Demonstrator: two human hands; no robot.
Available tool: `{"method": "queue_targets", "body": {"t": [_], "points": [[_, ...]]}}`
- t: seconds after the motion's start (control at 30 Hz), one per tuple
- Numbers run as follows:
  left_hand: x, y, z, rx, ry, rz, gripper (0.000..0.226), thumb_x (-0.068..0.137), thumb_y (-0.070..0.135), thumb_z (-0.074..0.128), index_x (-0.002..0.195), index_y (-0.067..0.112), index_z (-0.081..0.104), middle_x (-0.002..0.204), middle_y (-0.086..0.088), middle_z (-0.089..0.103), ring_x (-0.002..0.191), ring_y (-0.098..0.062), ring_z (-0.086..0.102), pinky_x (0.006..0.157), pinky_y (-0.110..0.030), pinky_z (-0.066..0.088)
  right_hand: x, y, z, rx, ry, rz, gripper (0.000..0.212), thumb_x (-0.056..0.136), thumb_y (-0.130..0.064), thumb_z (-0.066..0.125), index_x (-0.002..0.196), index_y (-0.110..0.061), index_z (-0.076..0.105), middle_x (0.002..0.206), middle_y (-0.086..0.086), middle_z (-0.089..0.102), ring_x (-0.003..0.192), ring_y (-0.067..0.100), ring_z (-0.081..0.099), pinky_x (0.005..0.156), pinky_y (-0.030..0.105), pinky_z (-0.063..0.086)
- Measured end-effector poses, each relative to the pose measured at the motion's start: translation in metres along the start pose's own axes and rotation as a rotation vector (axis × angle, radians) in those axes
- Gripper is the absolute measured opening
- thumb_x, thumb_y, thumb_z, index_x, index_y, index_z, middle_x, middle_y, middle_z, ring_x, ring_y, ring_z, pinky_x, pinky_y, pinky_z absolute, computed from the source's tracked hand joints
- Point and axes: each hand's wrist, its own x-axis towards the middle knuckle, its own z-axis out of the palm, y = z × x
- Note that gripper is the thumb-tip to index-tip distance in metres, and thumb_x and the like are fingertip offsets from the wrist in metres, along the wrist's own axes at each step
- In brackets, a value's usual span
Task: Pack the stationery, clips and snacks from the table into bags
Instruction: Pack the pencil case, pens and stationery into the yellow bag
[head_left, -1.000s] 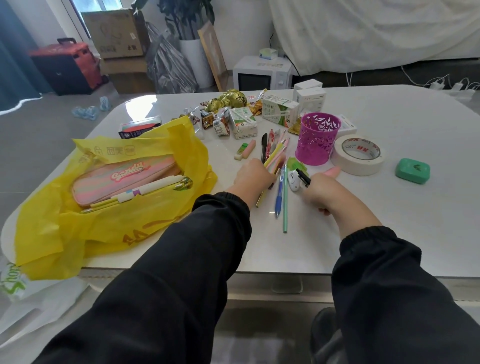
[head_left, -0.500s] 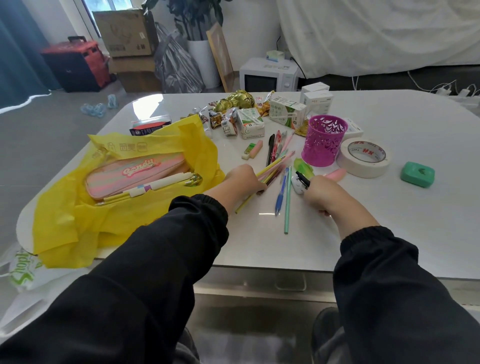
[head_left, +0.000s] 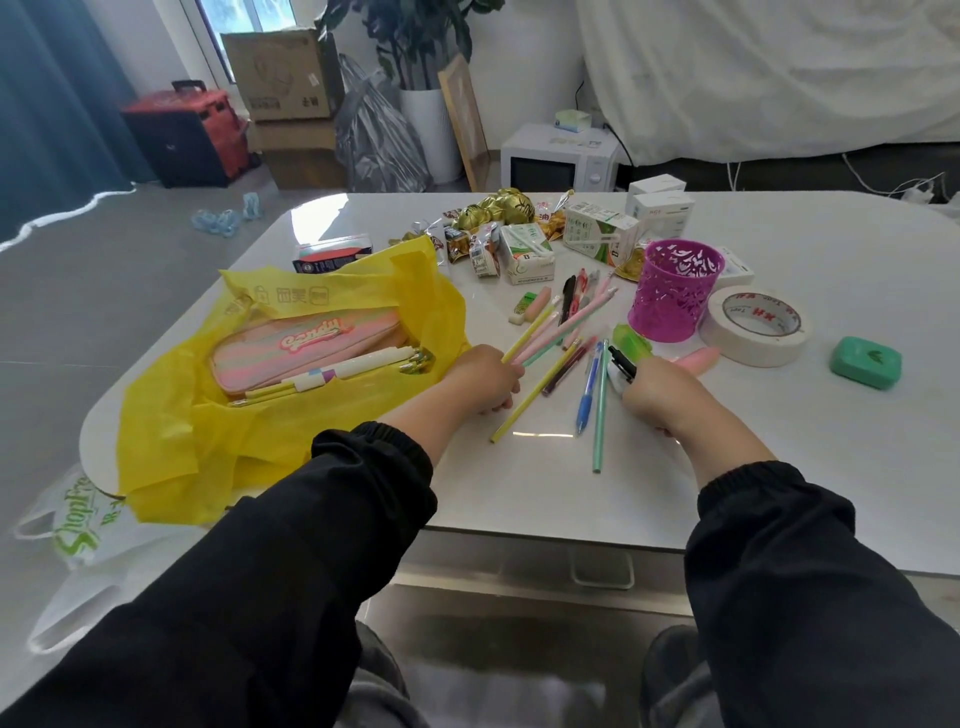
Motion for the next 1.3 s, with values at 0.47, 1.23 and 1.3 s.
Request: {"method": "queue_targets", "body": {"t": [0.47, 1.23, 1.3], "points": [[-0.072, -0.029, -0.097, -0.361, -0.101, 0.157, 0.019, 0.101, 0.01, 0.04, 0.091, 0.013, 0.056, 0.064, -0.003, 0.051, 0.046, -0.011, 0.046, 0.042, -0.02, 0.042, -0.012, -0.03, 0.002, 0.093, 0.161, -0.136, 0.019, 0.095, -0.01, 0.044, 0.108, -0.001, 0.055, 0.084, 0.01, 0.051, 0.081, 0.028, 0.051, 0.06, 0.031, 0.04], [-0.054, -0.133, -0.186, 0.683, 0.336, 0.13, 0.021, 0.093, 0.01, 0.045, 0.105, 0.019, 0.06, 0.089, -0.001, 0.057, 0.076, -0.021, 0.054, 0.058, -0.029, 0.041, -0.05, -0.179, -0.024, 0.884, 0.054, -0.635, 0.021, 0.102, -0.02, 0.04, 0.088, -0.01, 0.052, 0.063, 0.007, 0.049, 0.047, 0.018, 0.046, 0.044, 0.026, 0.041], [-0.044, -0.136, -0.179, 0.682, 0.321, 0.145, 0.022, 0.093, 0.012, 0.046, 0.106, 0.021, 0.06, 0.092, -0.002, 0.059, 0.076, -0.021, 0.056, 0.056, -0.029, 0.042, -0.049, -0.183, -0.025, 0.865, 0.05, -0.644, 0.019, 0.101, -0.019, 0.042, 0.089, -0.01, 0.053, 0.062, 0.007, 0.05, 0.047, 0.019, 0.048, 0.048, 0.03, 0.042]]}}
